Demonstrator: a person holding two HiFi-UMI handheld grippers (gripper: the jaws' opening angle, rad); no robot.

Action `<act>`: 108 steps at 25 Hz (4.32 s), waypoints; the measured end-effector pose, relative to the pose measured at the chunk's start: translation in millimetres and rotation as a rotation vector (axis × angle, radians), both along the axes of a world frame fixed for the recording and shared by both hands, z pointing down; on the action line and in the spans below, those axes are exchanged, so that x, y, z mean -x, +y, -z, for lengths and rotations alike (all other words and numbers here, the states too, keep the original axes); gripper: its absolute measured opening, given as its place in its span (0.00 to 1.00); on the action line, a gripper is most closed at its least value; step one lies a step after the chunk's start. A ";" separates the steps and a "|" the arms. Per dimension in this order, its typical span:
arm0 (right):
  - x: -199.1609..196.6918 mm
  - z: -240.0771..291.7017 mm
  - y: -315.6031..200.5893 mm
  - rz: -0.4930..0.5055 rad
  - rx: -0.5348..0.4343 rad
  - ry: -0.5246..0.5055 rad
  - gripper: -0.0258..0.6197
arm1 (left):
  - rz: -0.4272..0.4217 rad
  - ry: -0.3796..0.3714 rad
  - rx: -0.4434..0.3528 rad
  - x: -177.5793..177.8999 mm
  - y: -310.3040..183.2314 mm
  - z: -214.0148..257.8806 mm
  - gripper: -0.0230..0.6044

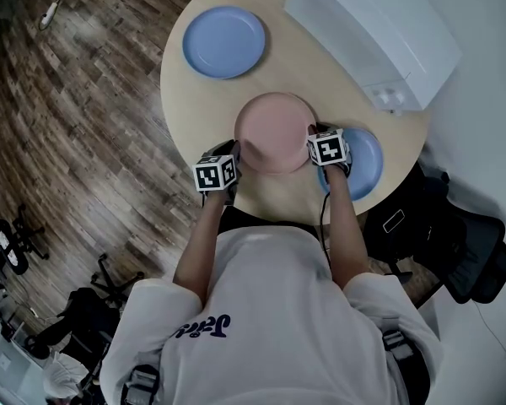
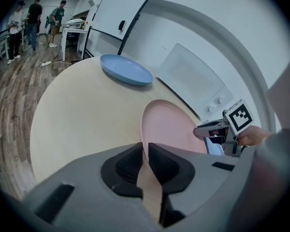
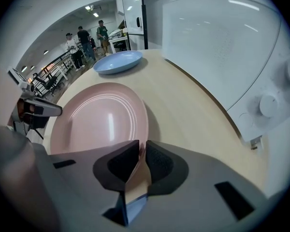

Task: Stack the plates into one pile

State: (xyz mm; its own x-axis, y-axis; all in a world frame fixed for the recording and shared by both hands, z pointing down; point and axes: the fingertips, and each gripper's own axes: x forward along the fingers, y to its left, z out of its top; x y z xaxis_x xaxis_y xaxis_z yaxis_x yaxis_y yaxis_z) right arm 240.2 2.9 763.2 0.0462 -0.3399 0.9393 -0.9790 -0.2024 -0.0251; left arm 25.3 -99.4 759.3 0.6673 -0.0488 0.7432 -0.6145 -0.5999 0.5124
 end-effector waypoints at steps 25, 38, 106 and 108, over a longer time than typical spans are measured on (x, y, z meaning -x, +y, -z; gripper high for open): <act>18.7 45.5 -72.0 -0.018 -0.123 -0.013 0.10 | 0.153 0.070 -0.058 23.6 -66.4 47.3 0.08; -14.0 80.2 -201.9 -0.030 -0.243 -0.010 0.10 | 0.248 0.116 -0.153 -2.4 -193.1 76.3 0.08; -3.8 117.8 -27.1 -0.282 -0.479 0.093 0.43 | -0.354 0.222 -0.261 -119.1 -23.9 115.5 0.37; -20.8 114.1 8.2 -0.330 -0.465 0.110 0.43 | -0.426 0.231 -0.257 -140.9 1.1 115.6 0.37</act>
State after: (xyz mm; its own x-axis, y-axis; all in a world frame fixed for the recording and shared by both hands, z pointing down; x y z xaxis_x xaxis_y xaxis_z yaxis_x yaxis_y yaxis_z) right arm 260.9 11.2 649.1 0.3084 -0.6665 0.6787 -0.8678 -0.4894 -0.0862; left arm 166.3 -98.4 643.7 0.8121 0.1007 0.5747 -0.1788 -0.8947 0.4094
